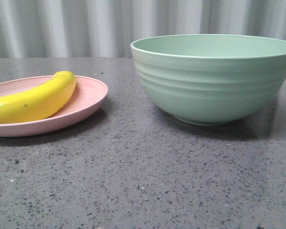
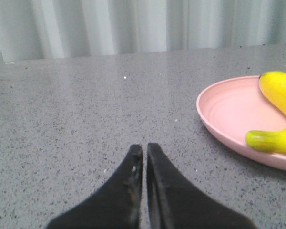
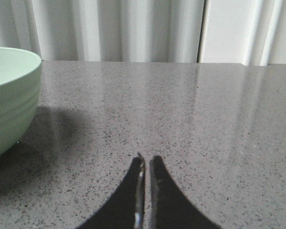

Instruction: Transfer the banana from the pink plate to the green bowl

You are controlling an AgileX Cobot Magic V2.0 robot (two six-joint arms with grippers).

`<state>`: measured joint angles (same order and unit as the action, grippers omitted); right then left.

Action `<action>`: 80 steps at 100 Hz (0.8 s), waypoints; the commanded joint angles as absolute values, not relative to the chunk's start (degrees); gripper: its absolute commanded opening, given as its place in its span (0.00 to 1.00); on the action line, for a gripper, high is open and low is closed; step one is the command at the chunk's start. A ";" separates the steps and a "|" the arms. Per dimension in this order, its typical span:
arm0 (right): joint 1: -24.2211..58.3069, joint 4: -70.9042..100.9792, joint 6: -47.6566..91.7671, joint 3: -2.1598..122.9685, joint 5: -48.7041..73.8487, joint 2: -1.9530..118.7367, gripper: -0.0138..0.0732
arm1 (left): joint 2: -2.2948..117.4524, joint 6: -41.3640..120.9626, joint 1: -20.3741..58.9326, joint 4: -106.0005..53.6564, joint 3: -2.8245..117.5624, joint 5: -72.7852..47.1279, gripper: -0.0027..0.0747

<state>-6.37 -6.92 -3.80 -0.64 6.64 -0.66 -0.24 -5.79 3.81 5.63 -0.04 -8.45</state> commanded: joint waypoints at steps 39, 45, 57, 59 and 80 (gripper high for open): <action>-6.75 -0.89 -3.66 5.92 4.77 0.95 0.09 | 8.25 -6.22 3.63 5.61 12.45 -2.79 0.01; -6.75 -0.89 -3.66 8.46 6.52 2.77 0.09 | 11.44 -6.22 3.63 5.61 15.07 -2.79 0.01; -6.75 -0.89 -3.66 15.04 13.12 8.52 0.09 | 17.55 -6.22 3.63 5.61 19.40 -2.15 0.01; -6.75 -0.89 -3.66 16.23 14.34 9.77 0.09 | 18.57 -6.22 3.63 5.61 20.07 -1.83 0.01; -6.75 -0.44 -3.66 24.91 18.12 20.81 0.09 | 26.90 -6.22 3.63 5.61 22.35 5.50 0.01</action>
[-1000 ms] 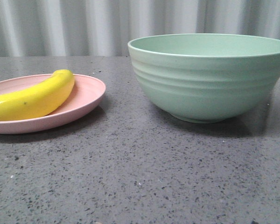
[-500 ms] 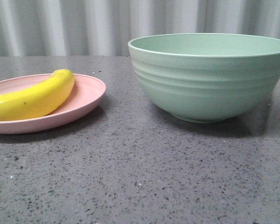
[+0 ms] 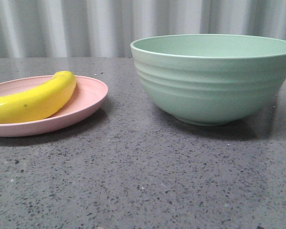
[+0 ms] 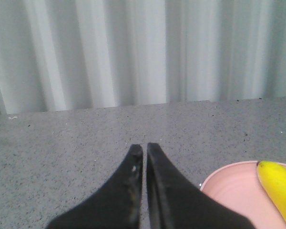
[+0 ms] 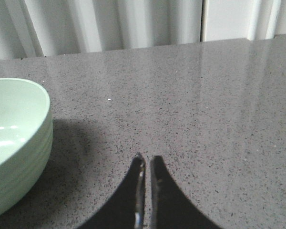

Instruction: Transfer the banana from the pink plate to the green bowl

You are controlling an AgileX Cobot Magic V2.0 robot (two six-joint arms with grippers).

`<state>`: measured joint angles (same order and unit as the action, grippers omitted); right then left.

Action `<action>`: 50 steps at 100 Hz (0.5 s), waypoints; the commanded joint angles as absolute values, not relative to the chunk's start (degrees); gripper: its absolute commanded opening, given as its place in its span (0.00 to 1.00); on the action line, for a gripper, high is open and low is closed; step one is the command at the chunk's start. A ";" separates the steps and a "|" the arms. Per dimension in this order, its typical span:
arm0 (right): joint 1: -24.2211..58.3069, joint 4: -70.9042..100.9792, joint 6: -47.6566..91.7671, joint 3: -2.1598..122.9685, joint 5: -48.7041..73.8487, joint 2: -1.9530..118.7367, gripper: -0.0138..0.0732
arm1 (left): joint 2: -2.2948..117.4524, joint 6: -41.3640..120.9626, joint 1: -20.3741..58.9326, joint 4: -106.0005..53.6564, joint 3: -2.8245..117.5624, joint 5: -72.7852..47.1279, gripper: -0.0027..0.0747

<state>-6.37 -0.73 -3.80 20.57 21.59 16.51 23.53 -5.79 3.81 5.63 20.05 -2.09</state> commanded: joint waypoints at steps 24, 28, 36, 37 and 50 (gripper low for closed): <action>-6.75 -0.44 -3.66 25.20 18.55 26.44 0.09 | 32.12 -6.22 3.73 5.61 22.35 12.08 0.37; -6.75 -0.44 -3.66 25.20 18.81 27.10 0.09 | 32.80 -6.22 3.73 5.61 22.35 13.60 0.49; -6.75 -0.44 -3.66 25.18 18.78 27.92 0.09 | 34.26 -6.22 3.73 5.61 22.35 15.99 0.62; -6.75 -0.44 -3.66 25.18 18.78 28.07 0.09 | 34.42 -6.22 3.73 5.61 22.35 16.16 0.63; -6.75 -0.44 -3.66 25.18 18.78 28.42 0.09 | 37.21 -6.93 3.95 5.61 23.02 17.12 0.63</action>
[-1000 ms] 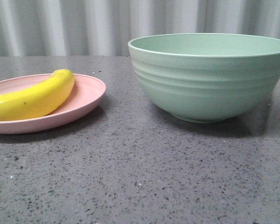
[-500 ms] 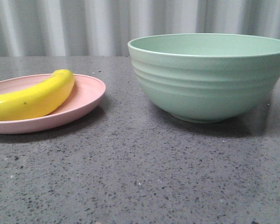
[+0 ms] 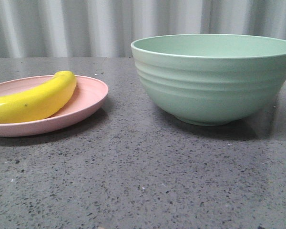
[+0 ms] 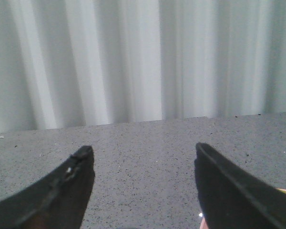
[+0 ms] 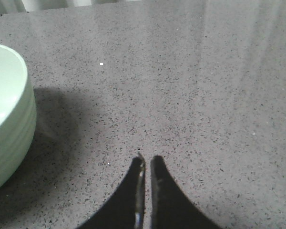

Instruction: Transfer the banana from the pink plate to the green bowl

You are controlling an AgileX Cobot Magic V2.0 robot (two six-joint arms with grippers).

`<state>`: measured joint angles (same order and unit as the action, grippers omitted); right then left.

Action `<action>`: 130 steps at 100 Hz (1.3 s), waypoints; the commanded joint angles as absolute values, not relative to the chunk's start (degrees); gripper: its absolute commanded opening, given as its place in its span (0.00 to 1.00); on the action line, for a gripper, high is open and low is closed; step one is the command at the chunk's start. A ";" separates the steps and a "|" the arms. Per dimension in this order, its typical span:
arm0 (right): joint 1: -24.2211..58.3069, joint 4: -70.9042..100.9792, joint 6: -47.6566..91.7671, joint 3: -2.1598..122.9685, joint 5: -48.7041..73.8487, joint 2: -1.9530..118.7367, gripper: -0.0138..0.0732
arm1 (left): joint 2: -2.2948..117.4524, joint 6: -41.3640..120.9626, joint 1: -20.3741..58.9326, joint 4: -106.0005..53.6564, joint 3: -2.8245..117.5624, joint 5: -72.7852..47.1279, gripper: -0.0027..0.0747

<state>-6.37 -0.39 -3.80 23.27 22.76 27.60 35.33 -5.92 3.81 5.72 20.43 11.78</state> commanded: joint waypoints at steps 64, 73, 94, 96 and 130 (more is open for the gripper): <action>-6.75 -0.44 -3.66 24.64 18.78 28.42 0.09 | 54.73 -6.93 28.28 1.82 42.63 -21.28 0.63; -6.75 -0.44 -3.66 24.60 18.78 28.42 0.09 | 57.12 -6.93 30.83 0.00 43.33 -22.42 0.63; -6.75 -0.44 -3.66 24.60 18.78 28.42 0.09 | 62.85 -6.93 33.55 -0.92 43.46 -22.40 0.63; -6.75 -0.44 -3.66 24.60 18.78 28.42 0.09 | 63.47 -6.93 33.55 -0.92 43.46 -22.40 0.63; -6.75 -0.44 -3.66 24.60 18.78 28.42 0.09 | 71.05 -6.93 33.55 0.00 44.19 -20.33 0.63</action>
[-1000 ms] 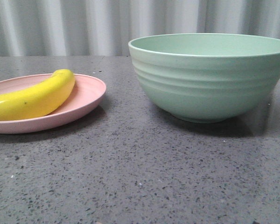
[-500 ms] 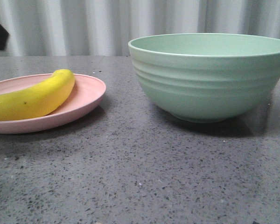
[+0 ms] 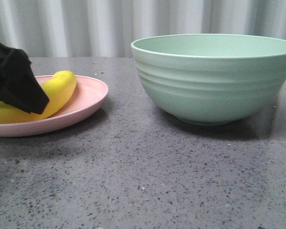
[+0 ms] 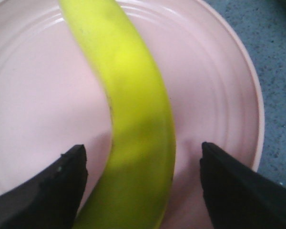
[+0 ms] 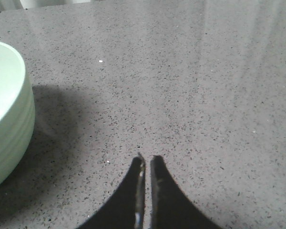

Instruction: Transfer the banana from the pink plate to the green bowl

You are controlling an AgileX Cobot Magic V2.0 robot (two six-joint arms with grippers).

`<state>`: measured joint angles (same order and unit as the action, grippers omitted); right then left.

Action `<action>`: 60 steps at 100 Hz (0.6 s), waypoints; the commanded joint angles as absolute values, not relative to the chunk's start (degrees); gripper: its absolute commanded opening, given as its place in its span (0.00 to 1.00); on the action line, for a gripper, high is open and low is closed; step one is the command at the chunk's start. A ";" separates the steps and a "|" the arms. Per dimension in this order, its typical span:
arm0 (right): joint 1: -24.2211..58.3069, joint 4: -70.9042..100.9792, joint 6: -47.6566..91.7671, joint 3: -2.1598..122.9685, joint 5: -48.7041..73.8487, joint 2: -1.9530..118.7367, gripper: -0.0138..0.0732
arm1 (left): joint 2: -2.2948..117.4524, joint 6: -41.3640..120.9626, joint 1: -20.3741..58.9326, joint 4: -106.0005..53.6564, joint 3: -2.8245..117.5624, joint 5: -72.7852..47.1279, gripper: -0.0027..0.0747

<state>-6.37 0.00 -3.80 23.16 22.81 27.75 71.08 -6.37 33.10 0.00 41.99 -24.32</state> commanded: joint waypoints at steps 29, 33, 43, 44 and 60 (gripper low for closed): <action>-6.75 -0.44 -3.66 24.60 18.78 28.42 0.09 | 72.92 -6.93 33.55 0.63 44.52 -20.18 0.58; -6.75 -0.44 -3.66 24.60 18.78 28.42 0.09 | 72.92 -6.93 33.55 0.63 44.52 -20.18 0.53; -6.75 -0.44 -3.66 24.60 18.78 28.42 0.09 | 72.92 -6.93 33.55 0.63 44.52 -20.18 0.33; -6.75 -0.44 -3.66 24.60 18.78 28.42 0.09 | 72.92 -6.93 33.55 0.73 44.52 -20.18 0.31; -6.75 -0.44 -3.66 24.60 18.78 28.42 0.09 | 72.92 -6.81 33.55 0.98 44.52 -19.59 0.07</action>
